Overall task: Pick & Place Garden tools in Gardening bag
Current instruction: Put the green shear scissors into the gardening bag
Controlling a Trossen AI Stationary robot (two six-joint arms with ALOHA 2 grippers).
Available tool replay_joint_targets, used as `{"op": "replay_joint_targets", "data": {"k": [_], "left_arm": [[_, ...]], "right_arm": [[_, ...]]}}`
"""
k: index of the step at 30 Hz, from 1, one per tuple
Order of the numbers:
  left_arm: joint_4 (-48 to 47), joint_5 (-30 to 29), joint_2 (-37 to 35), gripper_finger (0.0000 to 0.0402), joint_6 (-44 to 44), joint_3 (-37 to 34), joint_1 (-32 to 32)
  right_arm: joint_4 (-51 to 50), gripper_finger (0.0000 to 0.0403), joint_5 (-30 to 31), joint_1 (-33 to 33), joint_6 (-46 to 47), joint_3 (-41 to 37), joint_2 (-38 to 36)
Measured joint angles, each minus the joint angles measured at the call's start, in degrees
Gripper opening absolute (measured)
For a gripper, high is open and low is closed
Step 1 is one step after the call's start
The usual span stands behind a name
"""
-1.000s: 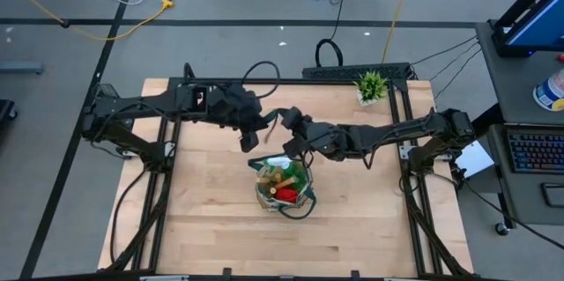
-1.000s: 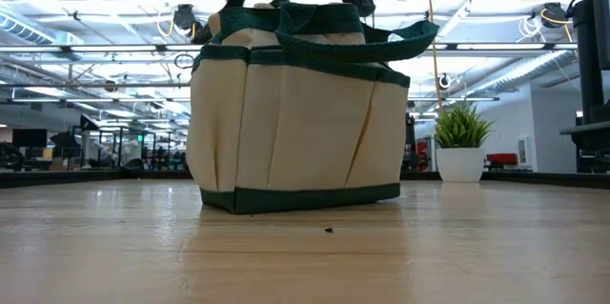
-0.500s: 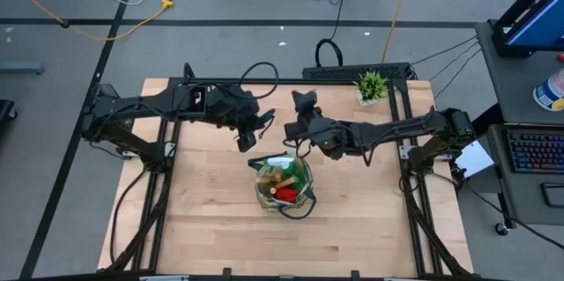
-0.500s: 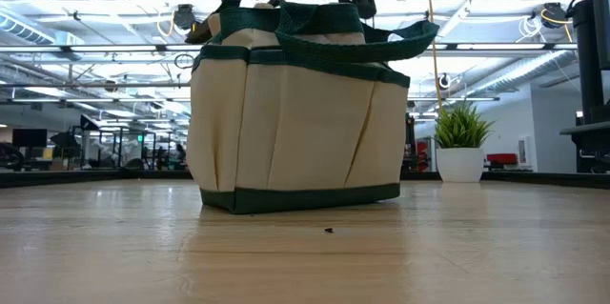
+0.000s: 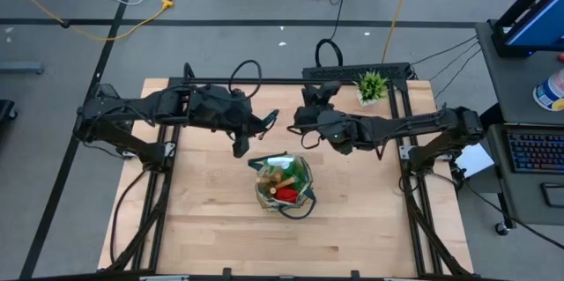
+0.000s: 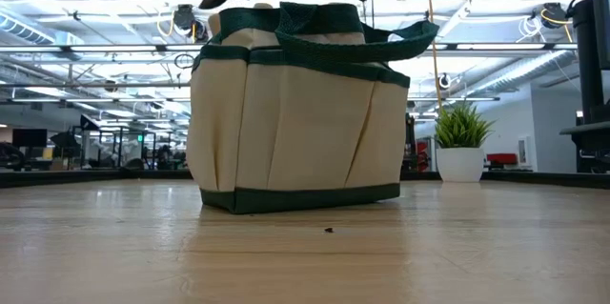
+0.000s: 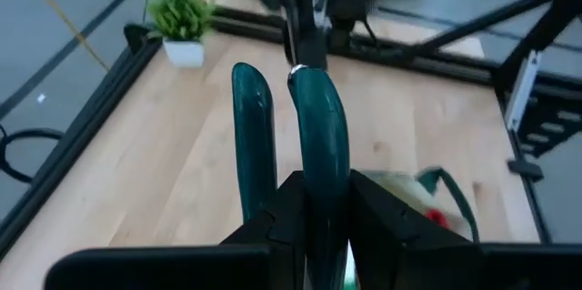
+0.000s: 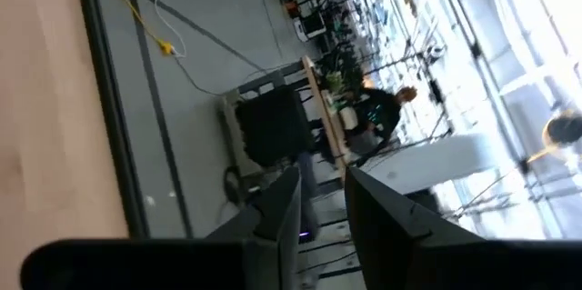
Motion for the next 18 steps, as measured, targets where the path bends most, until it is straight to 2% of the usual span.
{"op": "replay_joint_targets", "data": {"k": [4, 7, 12, 18], "left_arm": [[2.2, 0.0, -0.8, 0.0058, 0.0, -0.1, -1.4], [2.6, 0.0, -2.0, 0.0057, 0.6, -0.1, -2.4], [5.0, 0.7, -2.4, 0.0057, 1.3, -0.2, -3.5], [9.2, 4.6, -2.5, 0.0057, 2.3, -0.1, -3.8]], "right_arm": [[-7.3, 0.0079, -0.8, -0.1, 10.6, -0.1, -2.7], [-14.4, 0.0079, -6.9, -0.4, 22.0, 0.0, -5.4], [-23.4, 0.0079, -25.1, -2.3, 39.6, 0.0, -10.2], [-22.9, 0.0079, -46.8, -5.3, 46.7, -0.7, -13.6]]}}
